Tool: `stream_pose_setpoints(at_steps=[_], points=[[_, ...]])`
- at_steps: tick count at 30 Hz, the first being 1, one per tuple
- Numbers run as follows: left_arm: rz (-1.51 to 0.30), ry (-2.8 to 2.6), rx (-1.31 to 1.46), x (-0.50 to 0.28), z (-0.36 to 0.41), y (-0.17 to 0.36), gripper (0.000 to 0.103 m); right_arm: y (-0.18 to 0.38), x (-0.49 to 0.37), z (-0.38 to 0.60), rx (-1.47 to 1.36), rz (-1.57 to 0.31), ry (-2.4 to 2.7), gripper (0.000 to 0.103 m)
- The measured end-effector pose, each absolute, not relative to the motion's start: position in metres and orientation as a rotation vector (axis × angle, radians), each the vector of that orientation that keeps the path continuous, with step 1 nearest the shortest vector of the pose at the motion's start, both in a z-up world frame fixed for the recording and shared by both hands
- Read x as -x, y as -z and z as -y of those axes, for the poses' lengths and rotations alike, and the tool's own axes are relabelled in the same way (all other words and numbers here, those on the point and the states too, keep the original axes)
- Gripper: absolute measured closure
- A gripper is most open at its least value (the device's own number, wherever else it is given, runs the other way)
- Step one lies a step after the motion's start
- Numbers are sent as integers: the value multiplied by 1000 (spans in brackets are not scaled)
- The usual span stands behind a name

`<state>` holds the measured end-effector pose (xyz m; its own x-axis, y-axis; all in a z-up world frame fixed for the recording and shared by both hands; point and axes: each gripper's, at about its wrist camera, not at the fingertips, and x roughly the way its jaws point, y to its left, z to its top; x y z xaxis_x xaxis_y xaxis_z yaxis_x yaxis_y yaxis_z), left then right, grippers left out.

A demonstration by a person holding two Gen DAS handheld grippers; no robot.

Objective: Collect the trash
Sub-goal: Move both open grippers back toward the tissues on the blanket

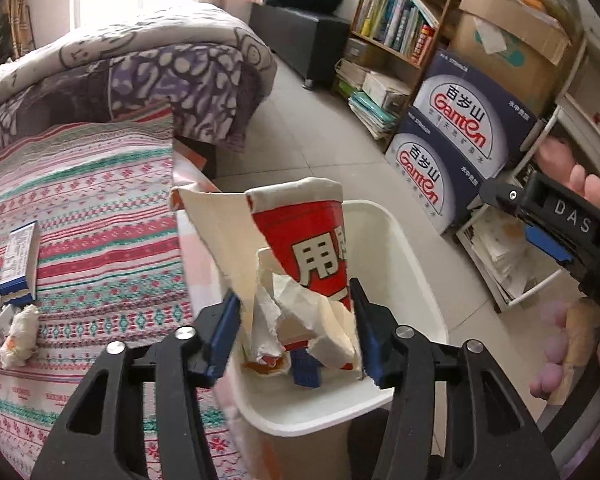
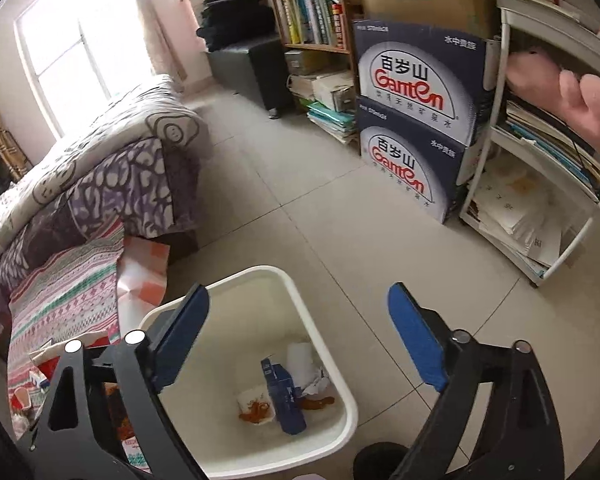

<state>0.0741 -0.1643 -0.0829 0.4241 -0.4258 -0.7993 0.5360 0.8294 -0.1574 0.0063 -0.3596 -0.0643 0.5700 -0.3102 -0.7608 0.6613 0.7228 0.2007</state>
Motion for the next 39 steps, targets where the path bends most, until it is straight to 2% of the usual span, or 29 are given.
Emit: stream_pose_setpoints(at_steps=[2,4,13,22,39], points=[[-974,620,-119,-75,167,86,30,67,-6,362,-511,-778,604,13],[-983,616,-114,-76,167,88,25,70,-6,364,-527,-791,603,11],[-995,549,-126,-84,150,89,24,73,-21,342,-515,-827,551,8],[-1019,390,-150,-103,101,91,24,78,-39,314,-483,-878,482,8],[-1148,47,-276,-148,-18,139,24,86,-69,263,-450,-938,376,7]])
